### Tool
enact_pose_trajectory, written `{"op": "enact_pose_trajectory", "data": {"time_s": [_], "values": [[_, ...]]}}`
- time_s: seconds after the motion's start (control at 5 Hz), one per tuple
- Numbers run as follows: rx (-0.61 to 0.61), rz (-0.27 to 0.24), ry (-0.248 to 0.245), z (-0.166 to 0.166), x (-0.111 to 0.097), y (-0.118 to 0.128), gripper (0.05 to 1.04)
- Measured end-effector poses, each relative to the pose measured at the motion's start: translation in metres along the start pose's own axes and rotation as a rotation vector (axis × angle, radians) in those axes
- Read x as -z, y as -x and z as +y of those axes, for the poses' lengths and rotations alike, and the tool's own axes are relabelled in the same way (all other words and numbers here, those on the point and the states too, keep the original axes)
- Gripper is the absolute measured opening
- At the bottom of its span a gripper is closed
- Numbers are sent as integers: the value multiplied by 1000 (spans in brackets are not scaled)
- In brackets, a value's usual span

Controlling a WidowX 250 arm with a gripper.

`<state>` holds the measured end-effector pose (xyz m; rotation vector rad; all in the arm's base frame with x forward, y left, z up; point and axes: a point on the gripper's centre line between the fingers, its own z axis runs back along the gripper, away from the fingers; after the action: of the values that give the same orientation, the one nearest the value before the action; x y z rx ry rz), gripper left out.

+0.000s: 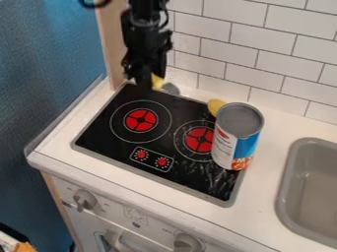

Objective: Move the yellow knife to the upper right side of the left burner

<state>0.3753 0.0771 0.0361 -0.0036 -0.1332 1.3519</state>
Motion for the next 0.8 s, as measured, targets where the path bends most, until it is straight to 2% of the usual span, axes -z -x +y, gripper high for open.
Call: {"op": "enact_pose_trajectory", "data": {"time_s": [0.2, 0.4, 0.6, 0.8], "values": [[32, 7, -54, -10, 31, -8, 398], [27, 0, -84, -16, 56, -11, 398], [17, 2, -97, -23, 73, -13, 398], [18, 19, -90, -28, 78, -12, 398]]}}
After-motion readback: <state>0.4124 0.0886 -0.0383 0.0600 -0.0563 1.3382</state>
